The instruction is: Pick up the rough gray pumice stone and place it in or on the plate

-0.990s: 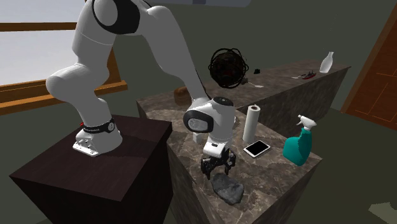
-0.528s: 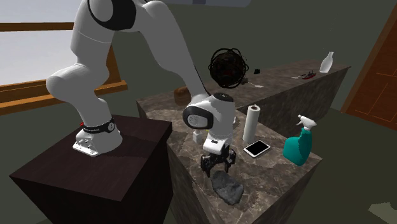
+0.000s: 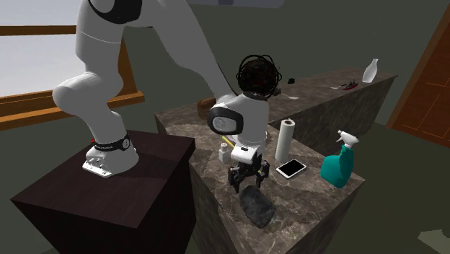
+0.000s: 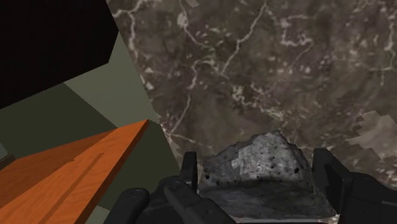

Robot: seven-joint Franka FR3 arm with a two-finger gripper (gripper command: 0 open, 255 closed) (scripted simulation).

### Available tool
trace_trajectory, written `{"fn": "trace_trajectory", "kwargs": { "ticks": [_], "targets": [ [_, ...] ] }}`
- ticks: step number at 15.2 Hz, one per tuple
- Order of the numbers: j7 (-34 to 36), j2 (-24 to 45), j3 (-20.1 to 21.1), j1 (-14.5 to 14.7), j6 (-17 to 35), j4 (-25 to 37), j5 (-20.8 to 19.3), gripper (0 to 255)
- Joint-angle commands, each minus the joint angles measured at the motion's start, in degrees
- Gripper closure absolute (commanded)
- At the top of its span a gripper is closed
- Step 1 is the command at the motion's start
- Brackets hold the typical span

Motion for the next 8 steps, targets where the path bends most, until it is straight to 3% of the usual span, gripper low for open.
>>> {"fn": "trace_trajectory", "kwargs": {
  "ticks": [1, 6, 8],
  "targets": [
    [0.08, -1.29, -0.25, 0.19, -1.01, -0.27, -0.28, 255],
    [0.32, -4.06, -0.77, 0.61, -3.47, -0.56, -0.92, 255],
    [3.38, -4.84, -0.48, 2.97, -3.45, -1.56, -1.5, 255]
  ]
}}
